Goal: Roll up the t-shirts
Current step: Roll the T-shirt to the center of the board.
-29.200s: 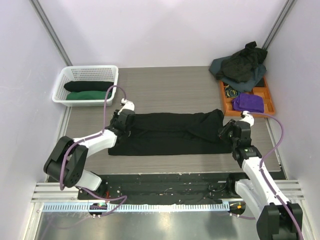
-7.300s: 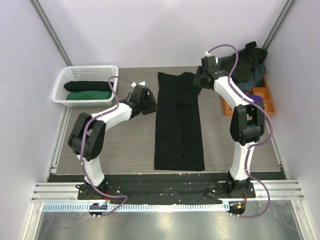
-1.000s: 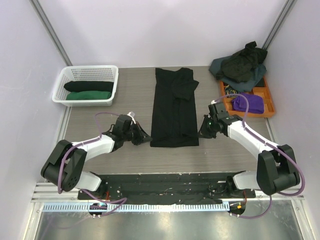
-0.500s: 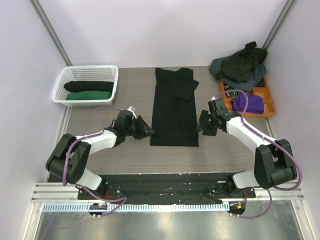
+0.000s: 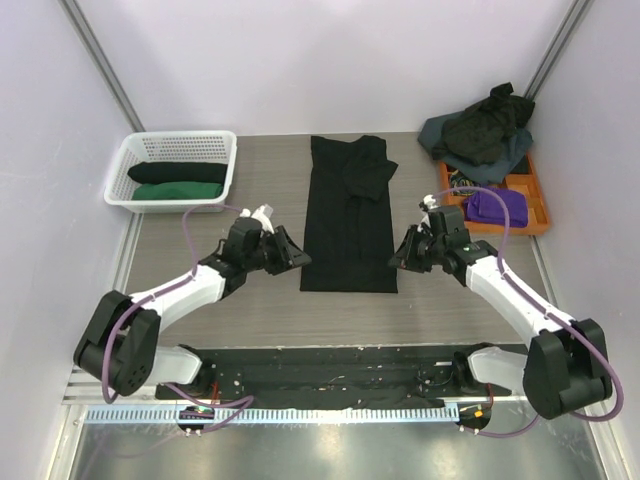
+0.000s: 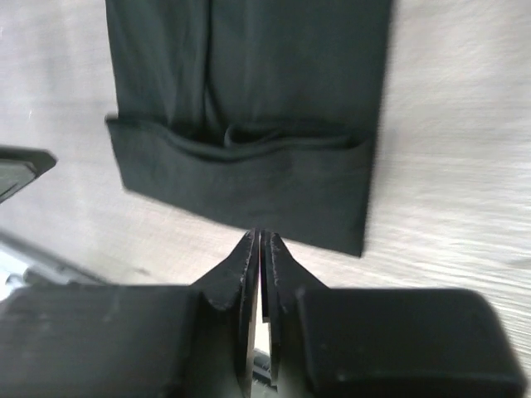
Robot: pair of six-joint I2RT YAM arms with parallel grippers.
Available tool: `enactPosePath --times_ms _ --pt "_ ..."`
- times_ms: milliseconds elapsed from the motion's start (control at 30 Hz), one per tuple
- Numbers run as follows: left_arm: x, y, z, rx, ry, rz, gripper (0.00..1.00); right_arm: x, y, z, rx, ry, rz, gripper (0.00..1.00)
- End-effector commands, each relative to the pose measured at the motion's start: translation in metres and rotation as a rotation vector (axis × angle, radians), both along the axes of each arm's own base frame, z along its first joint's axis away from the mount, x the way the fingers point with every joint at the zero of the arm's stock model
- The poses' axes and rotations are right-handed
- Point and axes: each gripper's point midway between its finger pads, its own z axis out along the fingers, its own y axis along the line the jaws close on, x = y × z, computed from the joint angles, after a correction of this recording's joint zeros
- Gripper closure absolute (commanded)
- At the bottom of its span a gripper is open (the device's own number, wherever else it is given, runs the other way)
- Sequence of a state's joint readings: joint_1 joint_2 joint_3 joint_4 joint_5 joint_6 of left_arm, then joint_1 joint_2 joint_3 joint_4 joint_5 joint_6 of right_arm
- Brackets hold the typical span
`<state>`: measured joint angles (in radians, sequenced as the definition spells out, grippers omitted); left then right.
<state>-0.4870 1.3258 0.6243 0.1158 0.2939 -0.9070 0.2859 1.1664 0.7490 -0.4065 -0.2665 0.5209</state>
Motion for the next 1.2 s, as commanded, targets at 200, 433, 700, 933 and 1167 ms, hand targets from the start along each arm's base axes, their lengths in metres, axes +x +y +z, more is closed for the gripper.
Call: enactPosePath --times_ms 200,433,700,933,1167 --pt "-0.002 -0.042 0.002 -0.044 -0.020 -0.169 0.60 0.007 0.078 0.000 0.373 -0.001 0.200 0.90" --pt "0.016 -0.047 -0.020 -0.016 -0.004 -0.154 0.60 0.021 0.091 -0.034 0.394 0.067 0.204 0.90" --pt "0.030 -0.023 -0.062 0.083 0.030 -0.041 0.62 0.027 0.076 -0.118 0.244 0.239 0.103 0.92" --pt "0.026 -0.010 -0.045 0.117 -0.028 -0.019 0.62 0.025 0.066 -0.093 0.200 0.156 0.106 0.87" --pt "0.002 0.008 -0.020 0.178 -0.097 -0.037 0.50 0.009 0.036 -0.047 0.074 0.046 0.071 0.62"
